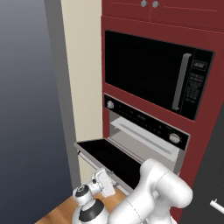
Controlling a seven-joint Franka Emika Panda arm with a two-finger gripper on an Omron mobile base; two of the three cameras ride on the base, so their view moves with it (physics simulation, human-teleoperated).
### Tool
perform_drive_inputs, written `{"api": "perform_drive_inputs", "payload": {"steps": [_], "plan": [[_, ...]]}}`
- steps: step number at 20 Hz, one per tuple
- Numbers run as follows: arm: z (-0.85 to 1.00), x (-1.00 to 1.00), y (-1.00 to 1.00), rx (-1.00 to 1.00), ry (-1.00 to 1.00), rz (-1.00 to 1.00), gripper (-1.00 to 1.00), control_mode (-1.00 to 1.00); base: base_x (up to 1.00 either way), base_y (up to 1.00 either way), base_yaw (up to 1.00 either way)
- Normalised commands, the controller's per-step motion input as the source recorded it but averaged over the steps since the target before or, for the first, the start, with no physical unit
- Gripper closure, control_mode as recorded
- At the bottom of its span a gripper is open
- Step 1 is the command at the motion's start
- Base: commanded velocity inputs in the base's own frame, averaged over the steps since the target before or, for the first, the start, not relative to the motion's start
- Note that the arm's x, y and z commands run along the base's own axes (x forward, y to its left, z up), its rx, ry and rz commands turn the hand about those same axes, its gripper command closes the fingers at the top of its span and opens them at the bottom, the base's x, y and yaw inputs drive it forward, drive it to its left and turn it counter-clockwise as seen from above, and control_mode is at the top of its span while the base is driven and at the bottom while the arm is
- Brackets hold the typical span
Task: Take the baked cake out of the oven and place it on the plate for cooling. Then close the oven door.
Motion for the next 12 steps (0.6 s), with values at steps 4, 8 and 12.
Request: {"api": "perform_drive_inputs", "payload": {"steps": [4,8,12], "plan": [[-0.42,0.59,0.16,-0.43,-0.21,-0.34,-1.0,-1.0,0.0,0.0,0.0],[-0.36,0.04,0.74,-0.24,-0.15,-0.14,-1.0,-1.0,0.0,0.0,0.0],[-0.4,0.0,0.94,-0.14,-0.13,-0.03,-1.0,-1.0,0.0,0.0,0.0]]}}
